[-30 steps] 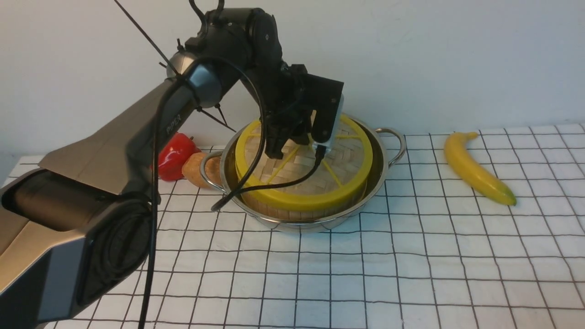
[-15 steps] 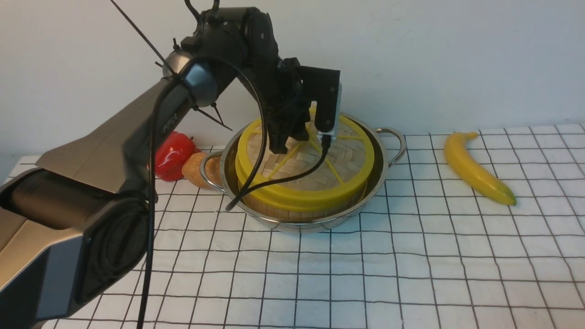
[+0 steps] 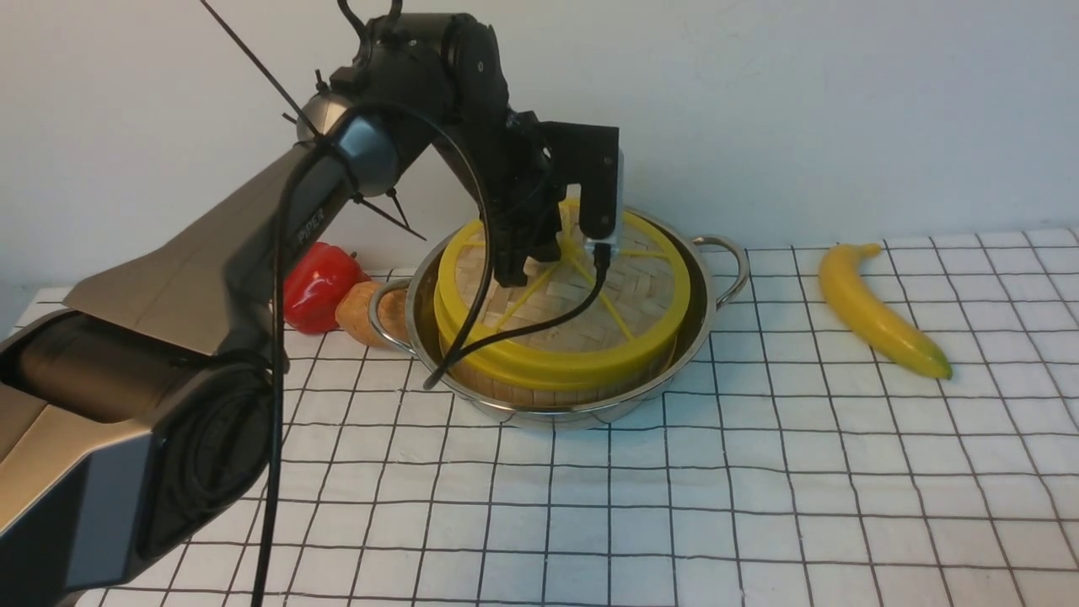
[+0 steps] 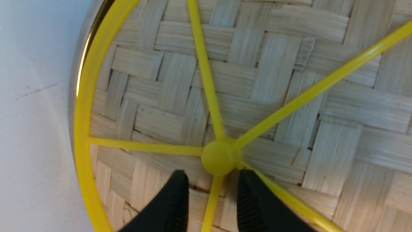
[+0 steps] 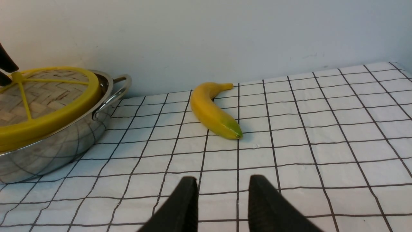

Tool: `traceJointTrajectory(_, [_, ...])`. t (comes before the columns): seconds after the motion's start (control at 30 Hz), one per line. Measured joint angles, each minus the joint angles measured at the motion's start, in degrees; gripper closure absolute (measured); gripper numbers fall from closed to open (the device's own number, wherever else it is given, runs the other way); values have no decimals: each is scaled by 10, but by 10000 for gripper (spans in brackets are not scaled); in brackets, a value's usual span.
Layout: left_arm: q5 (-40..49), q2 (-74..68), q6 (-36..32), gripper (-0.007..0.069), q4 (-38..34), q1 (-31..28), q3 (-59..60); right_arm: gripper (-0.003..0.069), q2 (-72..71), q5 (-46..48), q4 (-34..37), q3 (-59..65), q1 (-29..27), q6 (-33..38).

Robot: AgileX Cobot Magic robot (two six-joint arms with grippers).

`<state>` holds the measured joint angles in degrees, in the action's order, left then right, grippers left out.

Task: Place the steamer in the pot on the white tablecloth, and put the lid on the steamer.
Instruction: 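Place the yellow bamboo steamer lid onto the steamer in the pot with the left gripper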

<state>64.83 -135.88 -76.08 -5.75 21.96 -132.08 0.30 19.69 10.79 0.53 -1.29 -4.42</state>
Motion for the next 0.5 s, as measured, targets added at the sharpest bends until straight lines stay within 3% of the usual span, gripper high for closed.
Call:
traceJointTrajectory(0.33, [9,0,-5,402,-6,0,-1,417,0,0,0,0,0,0])
traceJointTrajectory(0.5, [20,0,-7,347,-23,0,-1,417,0,0,0,0,0,0])
